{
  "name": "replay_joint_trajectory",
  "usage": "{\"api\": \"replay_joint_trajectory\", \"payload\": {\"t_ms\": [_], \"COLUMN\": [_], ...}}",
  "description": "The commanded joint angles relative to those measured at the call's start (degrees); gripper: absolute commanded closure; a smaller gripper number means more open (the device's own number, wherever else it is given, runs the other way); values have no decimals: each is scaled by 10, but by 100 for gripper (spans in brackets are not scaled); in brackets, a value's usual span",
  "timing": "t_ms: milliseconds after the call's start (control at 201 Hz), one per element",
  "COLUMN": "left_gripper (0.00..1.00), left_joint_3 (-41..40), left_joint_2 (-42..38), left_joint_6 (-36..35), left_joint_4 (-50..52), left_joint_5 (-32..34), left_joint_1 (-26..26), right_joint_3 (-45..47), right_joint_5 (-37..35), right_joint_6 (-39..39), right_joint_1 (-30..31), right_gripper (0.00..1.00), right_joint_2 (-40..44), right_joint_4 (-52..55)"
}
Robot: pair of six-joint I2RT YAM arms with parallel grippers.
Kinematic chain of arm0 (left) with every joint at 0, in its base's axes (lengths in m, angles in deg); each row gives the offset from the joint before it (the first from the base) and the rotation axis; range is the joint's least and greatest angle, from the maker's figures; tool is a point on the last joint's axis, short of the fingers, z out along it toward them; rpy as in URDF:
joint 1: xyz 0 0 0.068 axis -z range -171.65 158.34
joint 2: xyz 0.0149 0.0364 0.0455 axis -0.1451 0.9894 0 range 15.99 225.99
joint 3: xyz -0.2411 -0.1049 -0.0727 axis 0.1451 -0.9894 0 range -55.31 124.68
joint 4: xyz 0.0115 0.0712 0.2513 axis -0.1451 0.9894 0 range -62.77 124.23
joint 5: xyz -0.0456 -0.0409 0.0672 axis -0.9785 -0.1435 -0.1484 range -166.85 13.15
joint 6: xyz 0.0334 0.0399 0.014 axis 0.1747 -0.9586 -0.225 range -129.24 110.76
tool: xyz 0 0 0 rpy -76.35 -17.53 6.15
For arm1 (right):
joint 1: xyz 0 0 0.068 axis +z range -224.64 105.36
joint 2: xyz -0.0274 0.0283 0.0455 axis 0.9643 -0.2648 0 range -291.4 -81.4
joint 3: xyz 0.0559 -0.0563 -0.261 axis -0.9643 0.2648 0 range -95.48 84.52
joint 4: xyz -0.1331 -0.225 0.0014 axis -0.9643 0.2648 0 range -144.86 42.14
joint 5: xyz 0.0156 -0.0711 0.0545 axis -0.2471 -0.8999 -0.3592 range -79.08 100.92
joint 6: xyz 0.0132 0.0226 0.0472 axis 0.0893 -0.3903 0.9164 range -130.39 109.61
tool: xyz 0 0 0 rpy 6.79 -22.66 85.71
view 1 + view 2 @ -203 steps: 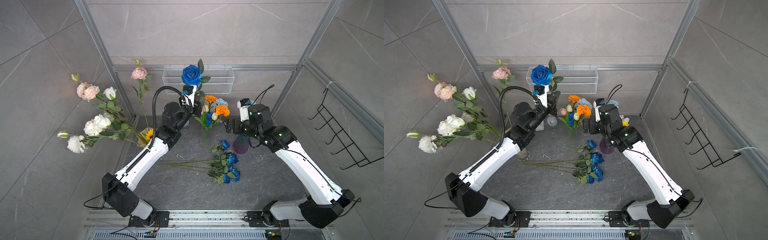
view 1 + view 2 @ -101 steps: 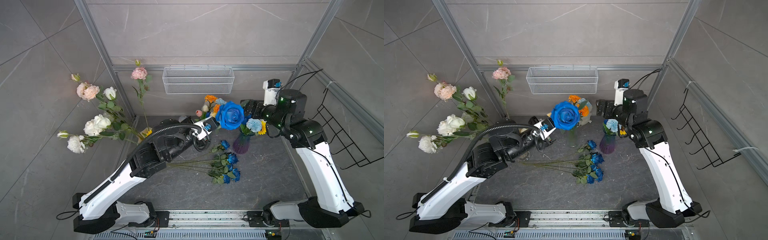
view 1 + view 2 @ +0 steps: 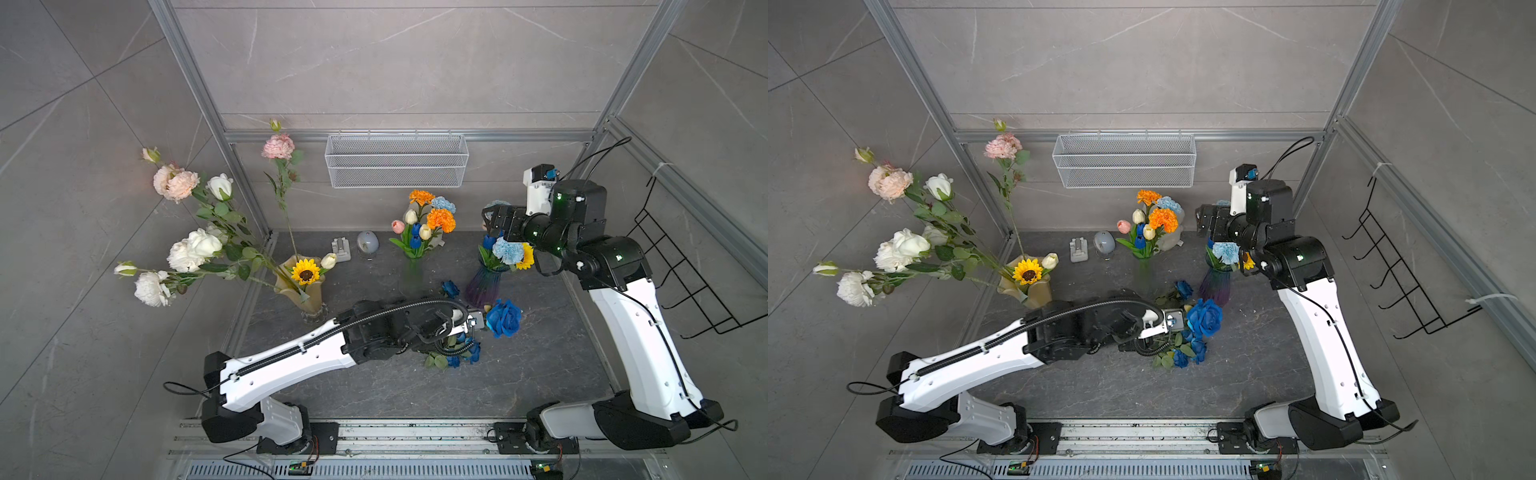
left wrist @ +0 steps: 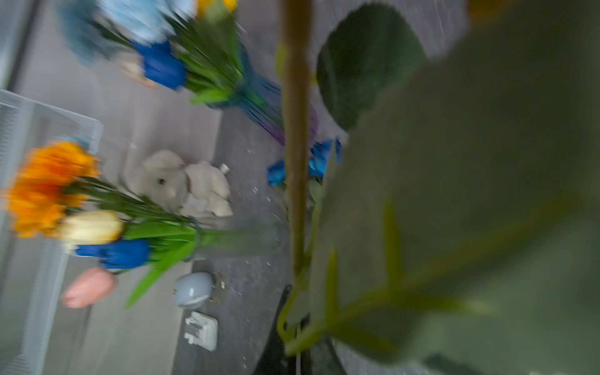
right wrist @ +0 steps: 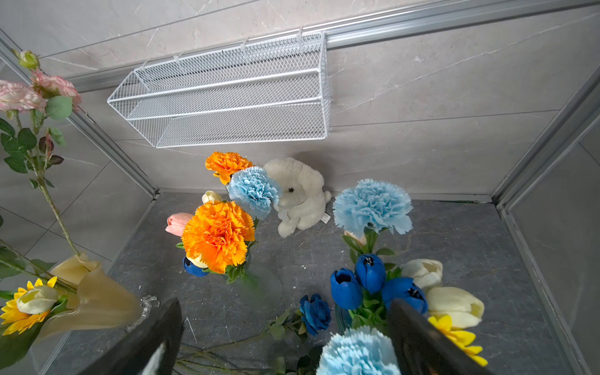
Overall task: Pick out blue flowers from the vase
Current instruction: Place the flower at the center of the board.
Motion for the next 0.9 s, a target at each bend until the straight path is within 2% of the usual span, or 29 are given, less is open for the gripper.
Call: {"api": "replay_joint_trajectory", "payload": {"t_ms": [0,105,239,428,602,722,811,891], "left_gripper": [100,100,100,100,100,83,62,46], "left_joint_3": [-100,-195,-274,-315,-319,-309,-303,-301], "left_joint_2": [-18,-23,-1,53,101,116,111,93], "left_joint_6": [29,33,6,-8,-10,-8,-1,8], "left_joint_4": [-23,-107,-205,-316,-383,-402,-406,-407], "left_joint_5": [-11,-46,-57,-64,-30,-33,-37,-33], "left_joint_1": [-24,-75,-106,-128,-136,-150,-162,-173], "right_joint_3": [-20,-42,-125,-194,-257,-314,-328,-341], "right_joint_5": [44,61,4,-8,2,-17,-32,-41], "right_joint_6": [-7,-23,-55,-52,-71,-87,-88,-87], "right_joint_1": [0,18,73,89,102,108,109,109], "right_gripper": [0,0,0,0,0,0,0,0], "right_joint_2": [-25,-58,-144,-234,-285,-331,-349,-358], "right_joint_4": [8,13,57,61,87,131,139,152]}}
